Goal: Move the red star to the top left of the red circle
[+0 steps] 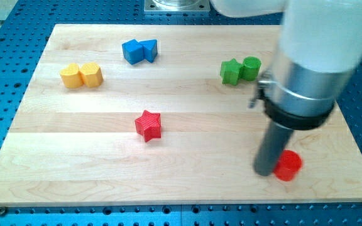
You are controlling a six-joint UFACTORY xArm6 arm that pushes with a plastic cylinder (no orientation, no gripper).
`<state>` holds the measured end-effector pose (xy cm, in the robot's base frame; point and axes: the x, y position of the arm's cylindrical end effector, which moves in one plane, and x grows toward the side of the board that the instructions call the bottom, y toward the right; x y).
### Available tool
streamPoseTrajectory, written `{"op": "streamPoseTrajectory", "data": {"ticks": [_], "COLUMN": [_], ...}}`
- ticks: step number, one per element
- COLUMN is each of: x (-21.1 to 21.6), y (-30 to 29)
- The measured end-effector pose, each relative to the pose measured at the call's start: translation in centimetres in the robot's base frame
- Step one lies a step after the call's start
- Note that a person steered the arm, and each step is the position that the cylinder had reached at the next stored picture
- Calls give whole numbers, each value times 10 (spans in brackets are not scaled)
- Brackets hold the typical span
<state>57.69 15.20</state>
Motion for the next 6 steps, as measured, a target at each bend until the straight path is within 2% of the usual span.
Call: {"op": "streamPoseTrajectory", "data": {"ticks": [1, 5, 6], "x": [3, -3, -13], "y": [20, -187, -221]}}
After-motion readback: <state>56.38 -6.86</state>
